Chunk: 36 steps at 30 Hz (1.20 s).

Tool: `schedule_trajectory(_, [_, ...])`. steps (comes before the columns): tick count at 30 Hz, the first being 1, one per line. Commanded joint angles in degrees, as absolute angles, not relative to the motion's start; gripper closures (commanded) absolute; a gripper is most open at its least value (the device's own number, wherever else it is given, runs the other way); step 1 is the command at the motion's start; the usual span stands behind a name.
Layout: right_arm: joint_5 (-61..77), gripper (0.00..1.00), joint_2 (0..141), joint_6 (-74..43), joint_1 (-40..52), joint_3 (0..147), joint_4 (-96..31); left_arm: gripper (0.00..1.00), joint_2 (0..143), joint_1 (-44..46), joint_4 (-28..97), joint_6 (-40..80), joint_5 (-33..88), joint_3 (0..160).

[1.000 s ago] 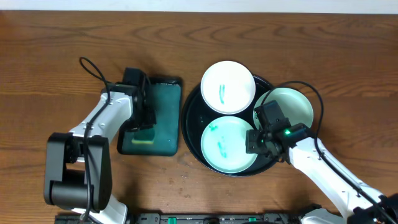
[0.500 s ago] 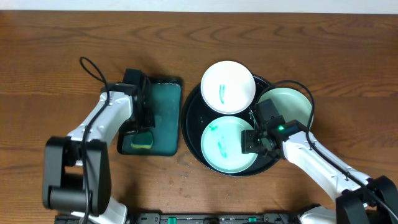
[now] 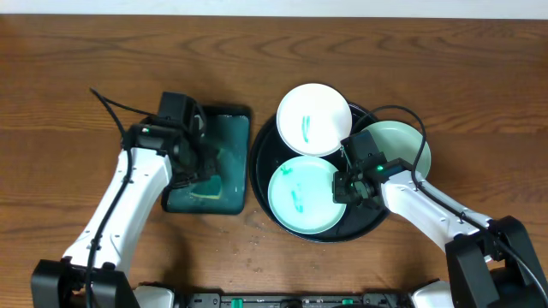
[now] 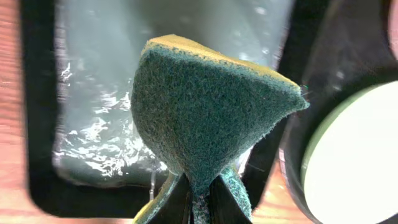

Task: Clean dirty plates on tray and stack at the side
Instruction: 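Move the sponge with the left gripper onto the held plate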

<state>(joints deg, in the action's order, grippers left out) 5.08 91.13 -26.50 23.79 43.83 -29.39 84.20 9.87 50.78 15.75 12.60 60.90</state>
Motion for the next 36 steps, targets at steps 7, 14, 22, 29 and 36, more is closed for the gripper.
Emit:
schedule_trajectory(7, [3.1, 0.99, 95.4, -26.2, 23.2, 42.2, -29.6, 0.93, 86.7, 23.4, 38.3, 25.1, 23.6, 61.2])
schedule_trajectory(14, [3.1, 0.99, 95.4, -25.5, 23.2, 42.2, -29.8, 0.93, 94.7, 37.5, 25.6, 29.3, 23.3, 61.1])
schedule_trajectory(22, [3.1, 0.99, 95.4, -25.7, 23.2, 42.2, -30.2, 0.93, 107.5, 40.1, 23.7, 38.3, 23.3, 61.1])
schedule_trajectory(29, [3.1, 0.99, 95.4, -25.7, 23.2, 42.2, -30.2, 0.93, 108.9, 39.6, 34.6, 41.2, 0.0, 62.6])
schedule_trajectory(36, [3.1, 0.99, 95.4, -25.7, 23.2, 42.2, -30.2, 0.93, 108.9, 39.6, 41.1, 37.5, -15.4, 66.9])
